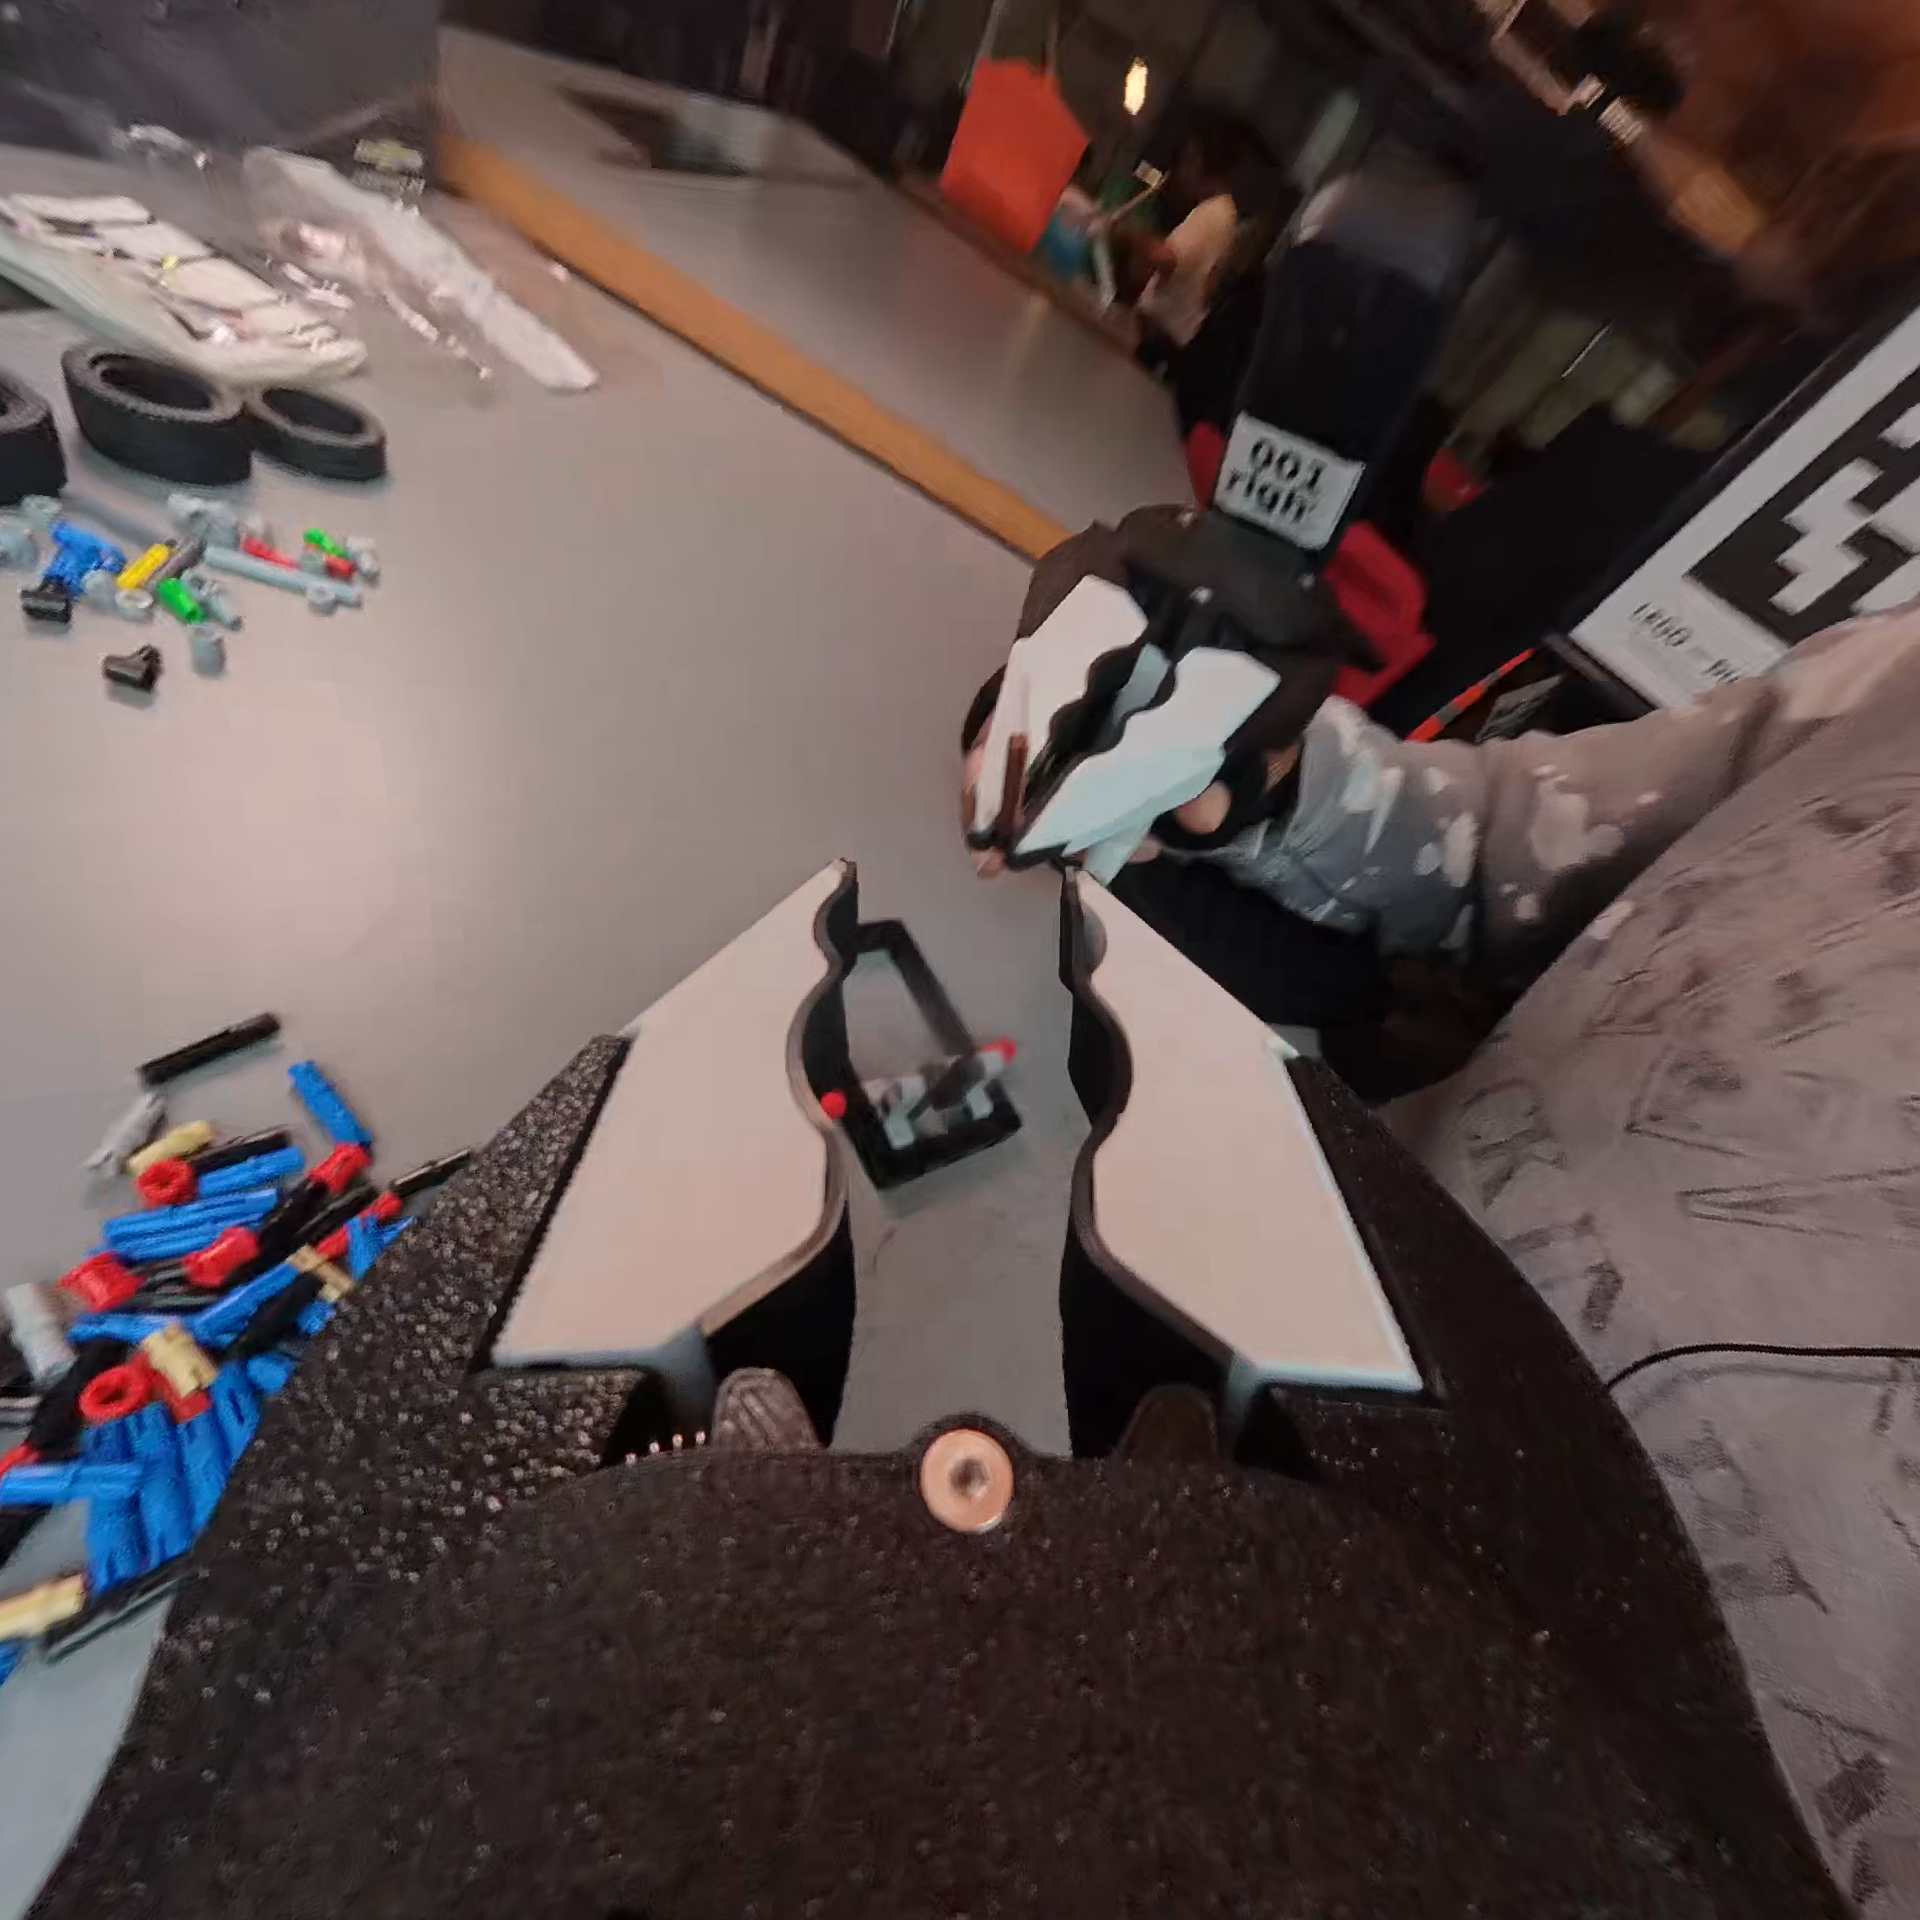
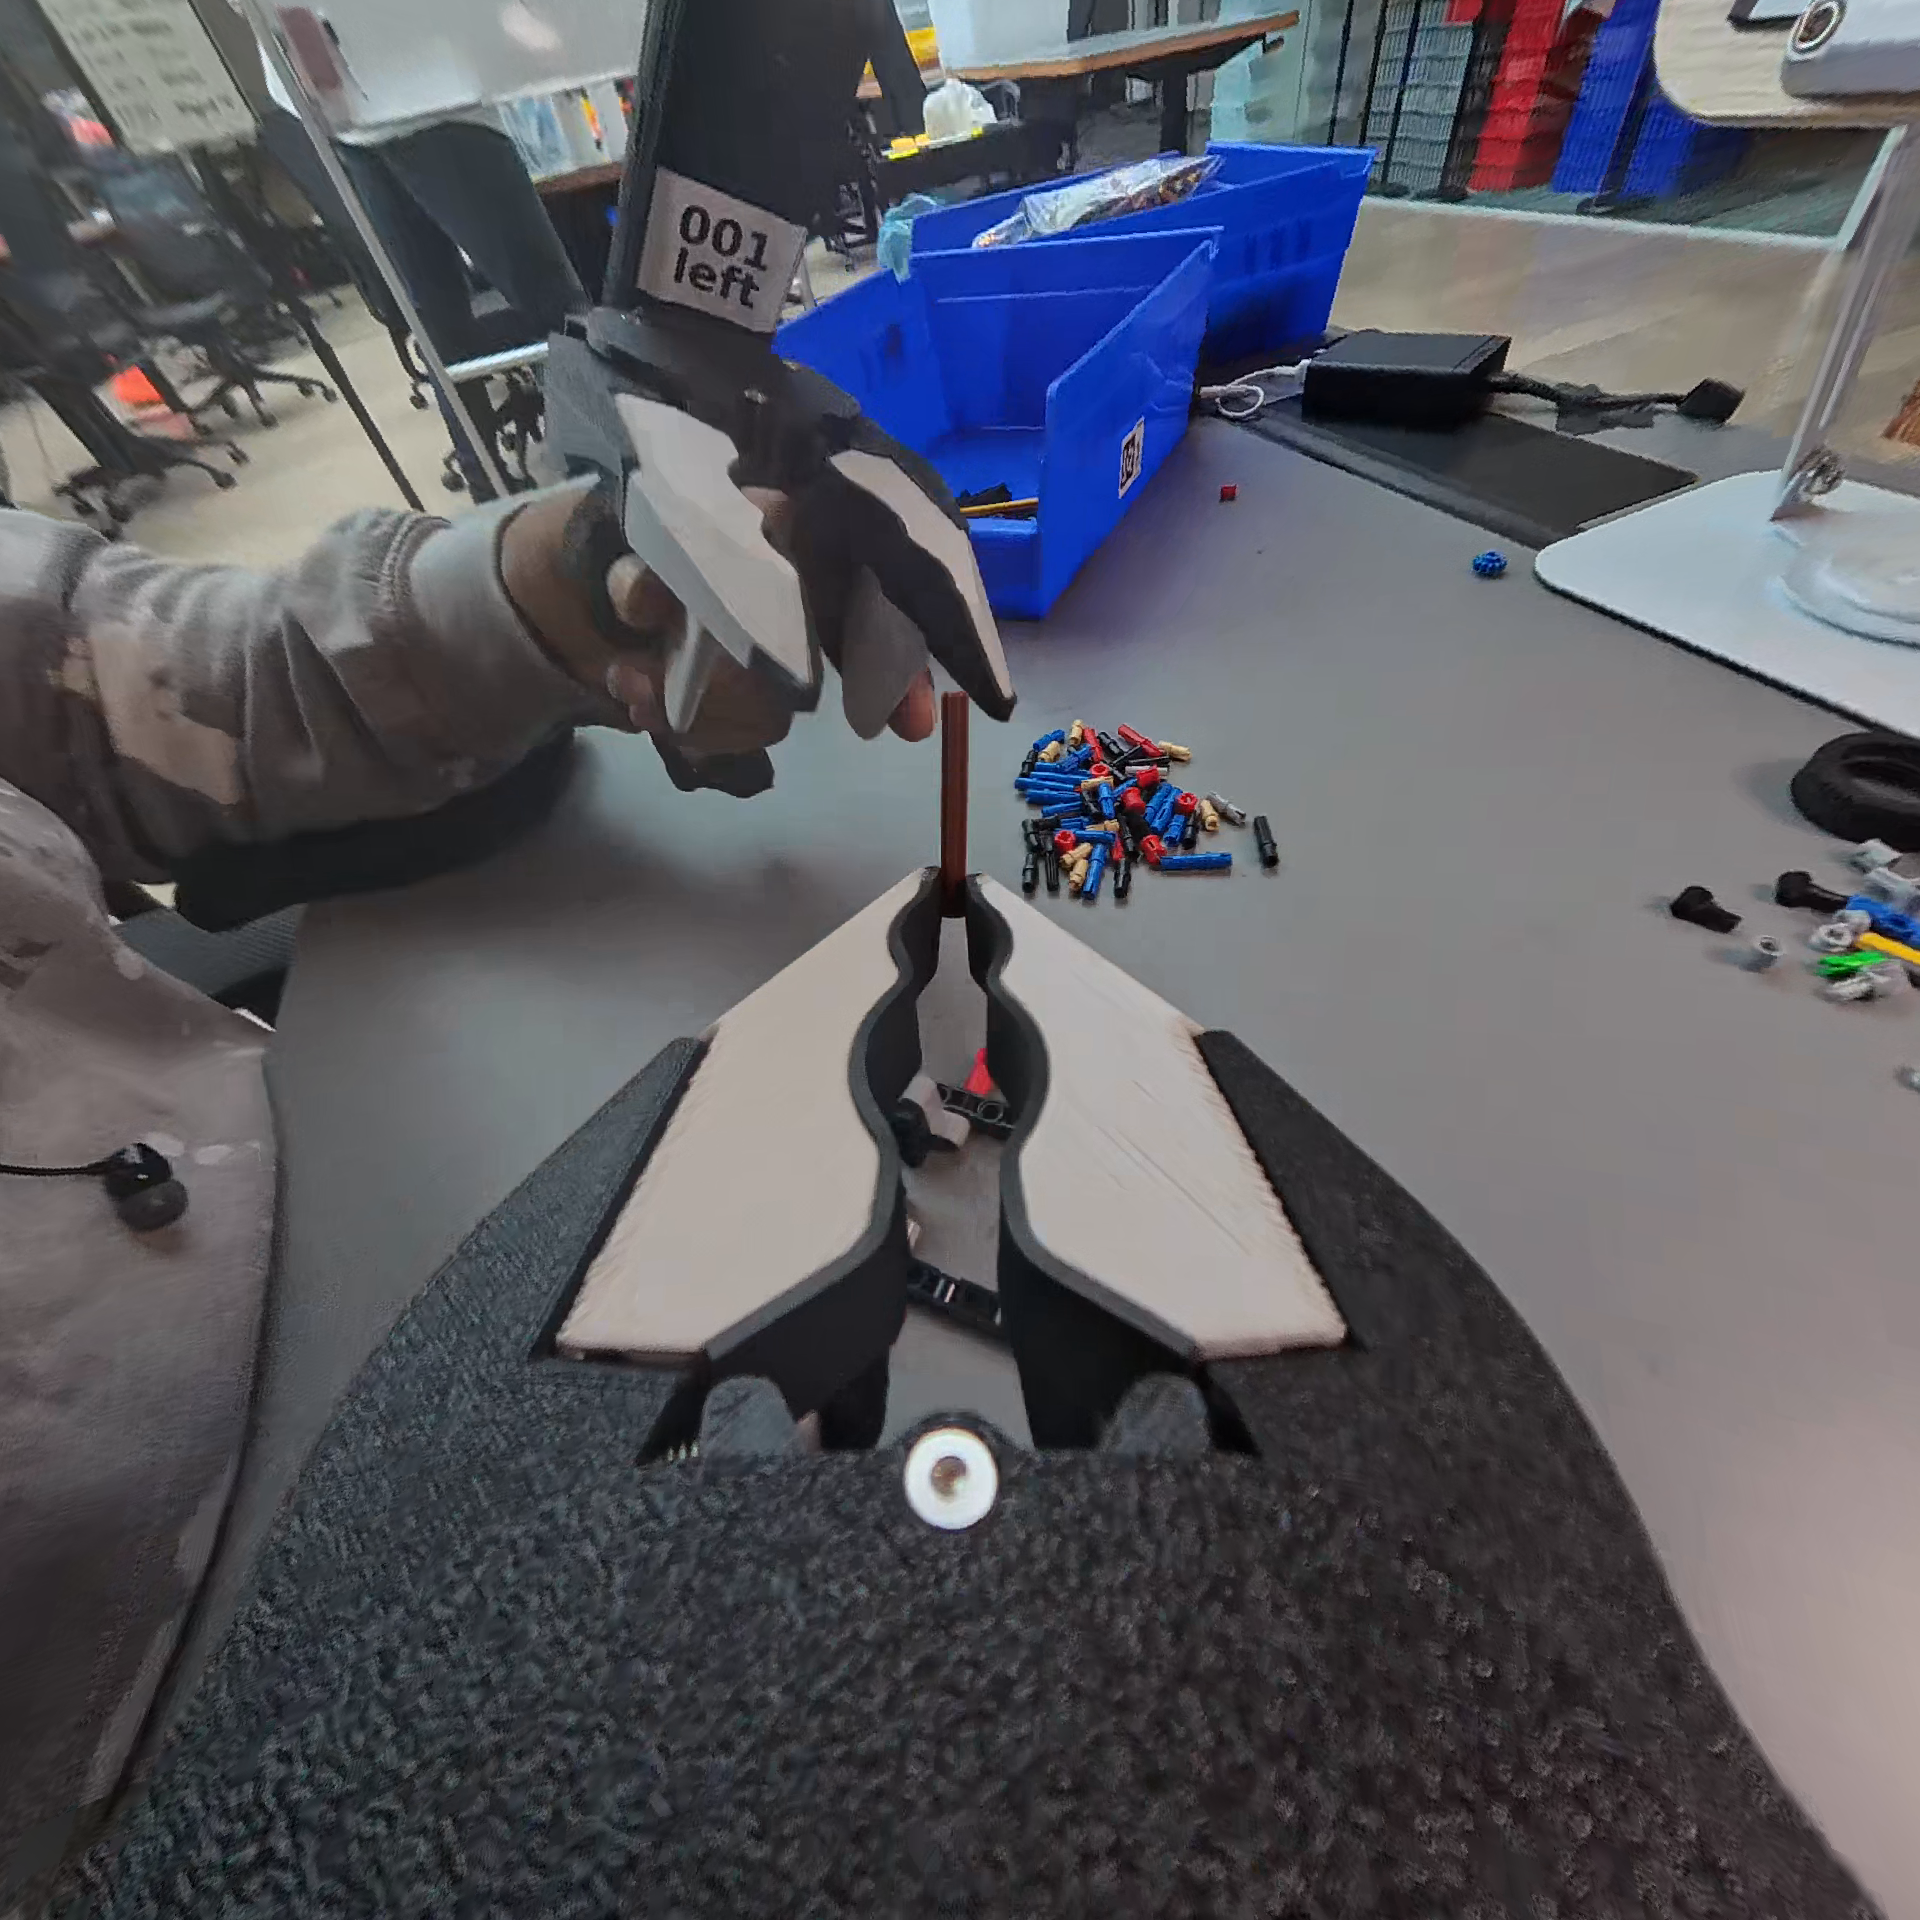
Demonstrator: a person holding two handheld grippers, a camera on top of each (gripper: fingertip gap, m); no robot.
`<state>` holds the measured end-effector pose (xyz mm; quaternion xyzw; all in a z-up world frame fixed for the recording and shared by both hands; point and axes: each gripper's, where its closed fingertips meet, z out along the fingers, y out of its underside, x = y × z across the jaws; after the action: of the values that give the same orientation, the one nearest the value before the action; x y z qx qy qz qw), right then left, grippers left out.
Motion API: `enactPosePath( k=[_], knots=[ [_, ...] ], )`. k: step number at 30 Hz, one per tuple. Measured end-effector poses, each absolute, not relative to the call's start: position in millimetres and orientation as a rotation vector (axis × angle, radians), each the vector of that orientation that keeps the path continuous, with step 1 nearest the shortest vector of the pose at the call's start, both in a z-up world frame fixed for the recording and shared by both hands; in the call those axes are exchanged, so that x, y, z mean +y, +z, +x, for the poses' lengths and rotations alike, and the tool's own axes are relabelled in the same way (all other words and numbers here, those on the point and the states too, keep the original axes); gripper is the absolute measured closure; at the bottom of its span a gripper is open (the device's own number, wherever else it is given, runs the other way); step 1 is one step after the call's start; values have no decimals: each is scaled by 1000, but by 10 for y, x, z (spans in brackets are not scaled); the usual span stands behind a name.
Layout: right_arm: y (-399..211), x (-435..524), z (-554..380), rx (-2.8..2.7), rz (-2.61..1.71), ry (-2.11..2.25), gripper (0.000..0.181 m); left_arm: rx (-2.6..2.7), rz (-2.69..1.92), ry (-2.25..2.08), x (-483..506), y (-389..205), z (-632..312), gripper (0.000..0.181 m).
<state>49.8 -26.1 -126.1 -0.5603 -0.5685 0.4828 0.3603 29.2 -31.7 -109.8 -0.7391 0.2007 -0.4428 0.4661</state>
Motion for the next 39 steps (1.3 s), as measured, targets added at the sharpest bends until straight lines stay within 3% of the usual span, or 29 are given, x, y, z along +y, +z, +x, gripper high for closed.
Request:
enactPosePath(
  k=[14,16,18,19,22,28,34,39],
  knots=[
    [-1033,-471,289,-1468,-1314,1289,177,478,-1630,-1184,-427,-793,311,159],
    [-1016,-492,285,-1464,-1310,1310,177,499,-1630,-1177,-442,-799,348,177],
    [-979,-483,276,-1432,-1300,1316,177,509,-1643,-1115,-433,-775,335,178],
    [-925,-458,277,-1396,-1291,1322,176,529,-1660,-1052,-428,-743,293,178],
    [-919,-292,336,-1413,-1289,1192,148,572,-1734,-711,-398,-494,-146,179],
    [-960,89,524,-1366,-1322,1074,136,507,-2294,195,-499,-820,-2026,178],
    [-1106,166,564,-1350,-1366,1080,138,501,-2568,321,-675,-1318,-2567,177],
    [-1153,264,602,-1323,-1398,1067,141,434,-2451,247,-471,-1151,-2521,151]
  ],
)
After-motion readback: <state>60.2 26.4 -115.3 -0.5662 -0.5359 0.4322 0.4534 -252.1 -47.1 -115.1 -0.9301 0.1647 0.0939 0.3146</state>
